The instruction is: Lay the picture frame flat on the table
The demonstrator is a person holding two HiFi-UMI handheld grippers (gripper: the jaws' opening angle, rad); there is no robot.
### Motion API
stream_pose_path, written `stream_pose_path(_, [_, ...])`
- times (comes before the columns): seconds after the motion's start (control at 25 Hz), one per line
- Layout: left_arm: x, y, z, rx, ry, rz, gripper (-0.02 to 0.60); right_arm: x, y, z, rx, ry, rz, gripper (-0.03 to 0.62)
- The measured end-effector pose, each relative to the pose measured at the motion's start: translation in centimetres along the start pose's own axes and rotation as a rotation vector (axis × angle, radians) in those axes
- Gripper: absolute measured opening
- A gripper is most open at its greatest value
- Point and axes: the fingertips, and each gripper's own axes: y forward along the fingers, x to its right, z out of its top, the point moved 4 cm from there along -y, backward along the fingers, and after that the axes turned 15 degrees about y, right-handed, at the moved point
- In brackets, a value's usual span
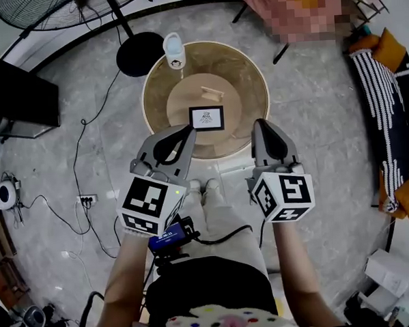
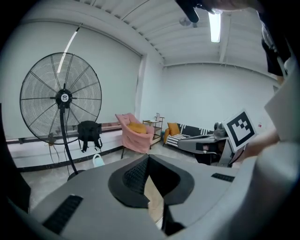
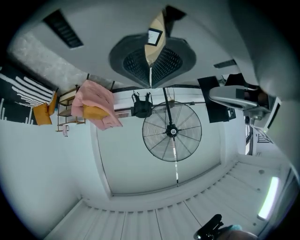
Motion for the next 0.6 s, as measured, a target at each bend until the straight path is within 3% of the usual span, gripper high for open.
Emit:
stream_pose_path(0.28, [-0.5,-2.7,3.5,0.052,0.052,0.020,0.017,-2.4,-2.5,3.7,0.069,-0.036,0.043,0.040])
stream_pose_path(0.6, [-1.9,-5.8,5.6,0.102,0.061,0.074,0.016,-4.1,-5.0,5.1,0.087,-0.098,0.098,0.040])
